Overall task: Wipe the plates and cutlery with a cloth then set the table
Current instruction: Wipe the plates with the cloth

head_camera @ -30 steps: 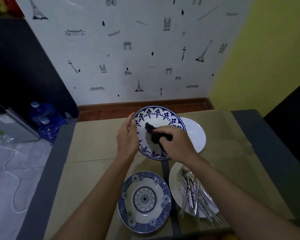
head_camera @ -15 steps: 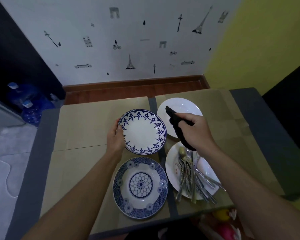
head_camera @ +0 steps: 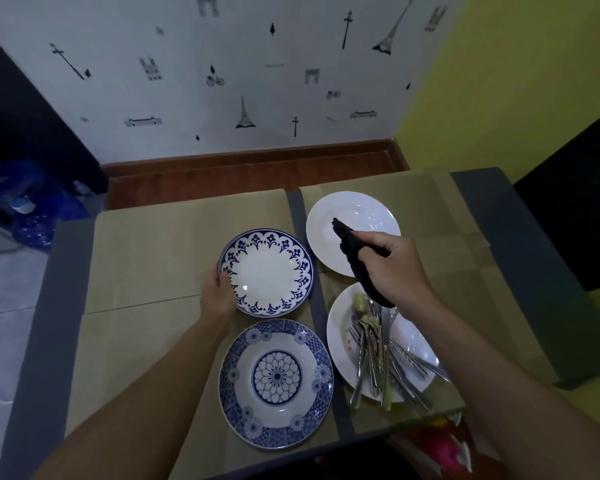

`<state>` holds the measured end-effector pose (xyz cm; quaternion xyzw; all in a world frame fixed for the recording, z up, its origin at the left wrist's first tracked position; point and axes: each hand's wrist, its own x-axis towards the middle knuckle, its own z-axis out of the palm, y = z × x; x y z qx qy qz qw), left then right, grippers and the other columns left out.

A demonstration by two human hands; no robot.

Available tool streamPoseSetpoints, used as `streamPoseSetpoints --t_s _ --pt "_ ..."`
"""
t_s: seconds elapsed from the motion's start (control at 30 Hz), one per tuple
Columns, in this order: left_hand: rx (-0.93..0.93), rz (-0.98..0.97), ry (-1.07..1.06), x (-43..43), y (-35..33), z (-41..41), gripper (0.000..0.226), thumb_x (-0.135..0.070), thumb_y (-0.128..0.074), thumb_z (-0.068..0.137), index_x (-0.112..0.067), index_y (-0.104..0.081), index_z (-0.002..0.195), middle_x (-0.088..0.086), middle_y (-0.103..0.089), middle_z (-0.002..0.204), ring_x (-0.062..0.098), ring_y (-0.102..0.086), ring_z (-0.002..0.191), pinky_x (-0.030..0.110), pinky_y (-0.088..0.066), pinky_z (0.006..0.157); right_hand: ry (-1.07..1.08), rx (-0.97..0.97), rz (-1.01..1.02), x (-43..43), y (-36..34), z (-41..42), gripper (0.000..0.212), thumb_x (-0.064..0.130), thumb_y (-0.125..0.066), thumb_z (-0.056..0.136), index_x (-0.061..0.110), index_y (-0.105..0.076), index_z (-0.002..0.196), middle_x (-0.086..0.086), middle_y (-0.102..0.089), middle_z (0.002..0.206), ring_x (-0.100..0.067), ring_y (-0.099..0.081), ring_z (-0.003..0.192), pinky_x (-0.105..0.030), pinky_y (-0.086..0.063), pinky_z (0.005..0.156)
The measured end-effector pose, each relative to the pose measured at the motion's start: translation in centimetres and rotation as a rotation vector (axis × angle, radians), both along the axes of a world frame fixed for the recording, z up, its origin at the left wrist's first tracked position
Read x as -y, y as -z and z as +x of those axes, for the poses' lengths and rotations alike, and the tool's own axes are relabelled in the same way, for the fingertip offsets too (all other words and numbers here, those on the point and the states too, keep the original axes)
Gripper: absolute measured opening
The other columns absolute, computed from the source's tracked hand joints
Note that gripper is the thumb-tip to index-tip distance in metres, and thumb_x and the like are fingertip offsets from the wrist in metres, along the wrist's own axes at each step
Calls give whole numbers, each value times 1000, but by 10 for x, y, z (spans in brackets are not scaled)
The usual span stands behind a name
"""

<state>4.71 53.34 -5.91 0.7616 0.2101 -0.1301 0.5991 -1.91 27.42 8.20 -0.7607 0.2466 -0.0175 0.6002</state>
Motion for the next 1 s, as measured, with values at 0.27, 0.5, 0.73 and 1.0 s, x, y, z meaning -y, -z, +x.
streamPoseSetpoints --t_s 0.27,0.5,0.73,1.0 --pt "3 335 175 -11 -8 2 35 -13 -41 96 -14 -66 119 10 -70 111 31 -61 104 43 -50 92 -33 -3 -11 -1 2 4 42 1 -54 91 27 -82 109 5 -80 100 -16 -71 83 -31 -52 75" --pt "129 503 299 1 -4 17 38 -11 -52 87 -8 -58 124 14 -64 116 34 -58 110 42 -49 95 -22 1 -3 8 0 2 41 0 -55 91 26 -82 108 6 -80 100 -16 -72 86 -30 -54 76" --pt "178 477 398 71 -35 23 49 -20 -55 100 -6 -46 147 13 -50 148 30 -45 137 44 -36 115 -24 -9 37 34 4 2 47 -2 -53 91 35 -82 95 7 -80 94 -15 -70 78 -31 -52 73" --pt "97 423 554 155 -45 34 28 -20 -56 100 -8 -60 125 9 -66 123 29 -62 114 37 -49 92 -28 0 25 77 12 9 44 -4 -53 90 30 -82 94 11 -79 92 -5 -69 73 -21 -49 67"
